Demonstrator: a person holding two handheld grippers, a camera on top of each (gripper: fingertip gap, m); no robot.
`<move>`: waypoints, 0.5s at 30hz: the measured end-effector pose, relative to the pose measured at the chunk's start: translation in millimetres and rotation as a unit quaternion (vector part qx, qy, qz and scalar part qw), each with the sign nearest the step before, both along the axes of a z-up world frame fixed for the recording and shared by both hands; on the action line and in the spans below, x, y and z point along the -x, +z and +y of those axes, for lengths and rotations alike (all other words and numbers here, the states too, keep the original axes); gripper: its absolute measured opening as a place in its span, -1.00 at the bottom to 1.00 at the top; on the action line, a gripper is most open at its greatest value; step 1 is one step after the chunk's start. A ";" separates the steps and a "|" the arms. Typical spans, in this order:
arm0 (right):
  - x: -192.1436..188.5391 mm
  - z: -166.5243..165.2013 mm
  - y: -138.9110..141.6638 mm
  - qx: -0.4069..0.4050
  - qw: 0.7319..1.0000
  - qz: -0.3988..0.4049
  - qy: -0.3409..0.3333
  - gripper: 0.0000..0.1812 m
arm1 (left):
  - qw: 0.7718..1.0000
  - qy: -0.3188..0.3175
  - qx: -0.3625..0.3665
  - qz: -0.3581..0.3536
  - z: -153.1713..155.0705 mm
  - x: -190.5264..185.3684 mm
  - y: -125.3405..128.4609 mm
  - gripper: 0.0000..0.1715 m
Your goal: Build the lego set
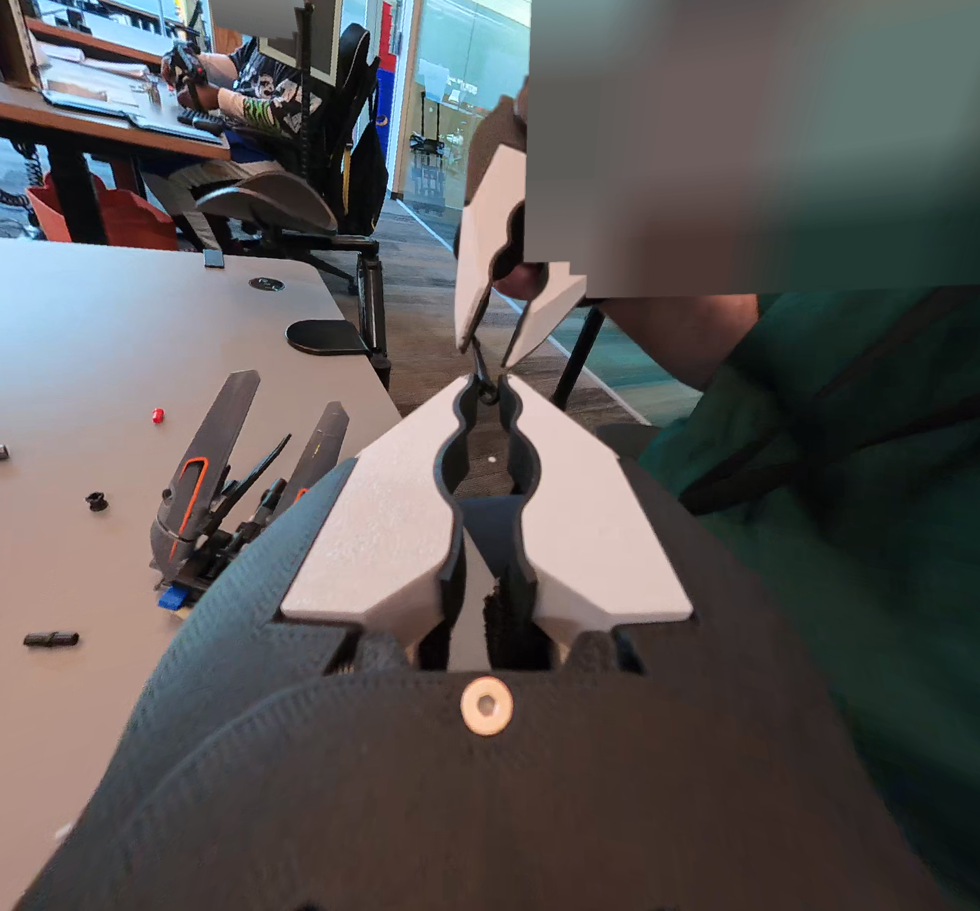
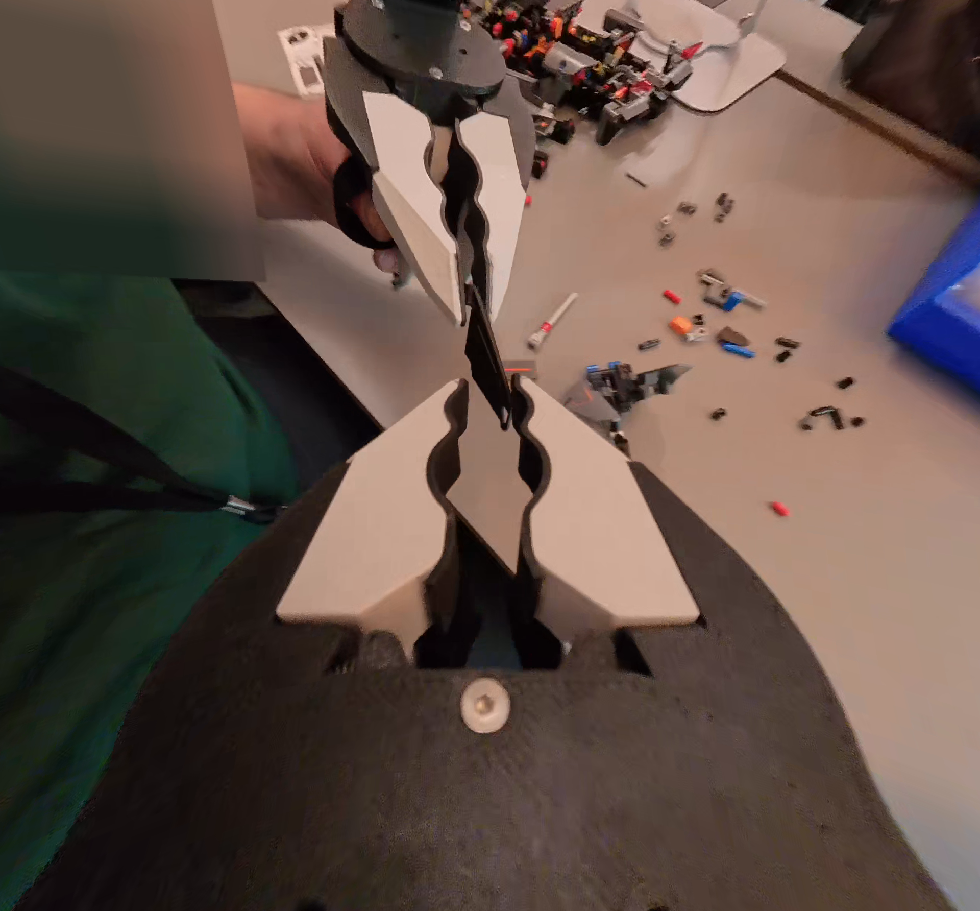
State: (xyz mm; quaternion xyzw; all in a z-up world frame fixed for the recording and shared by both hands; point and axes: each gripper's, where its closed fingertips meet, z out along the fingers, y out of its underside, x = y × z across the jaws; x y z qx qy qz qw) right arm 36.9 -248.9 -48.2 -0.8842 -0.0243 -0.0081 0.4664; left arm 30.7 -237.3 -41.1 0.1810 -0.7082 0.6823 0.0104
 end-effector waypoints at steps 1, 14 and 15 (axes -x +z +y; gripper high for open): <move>1.6 0.9 2.0 -0.006 1.000 0.015 0.002 -0.89 | 1.000 -0.004 -0.005 -0.012 -0.5 2.4 0.0 -0.93; 0.5 12.7 15.1 -0.042 0.992 0.122 0.003 -0.93 | 0.996 -0.001 0.025 -0.084 10.1 5.3 12.6 -0.93; 0.8 13.4 13.6 -0.038 0.991 0.129 0.003 -0.88 | 0.996 -0.003 0.025 -0.091 10.1 6.4 13.3 -0.94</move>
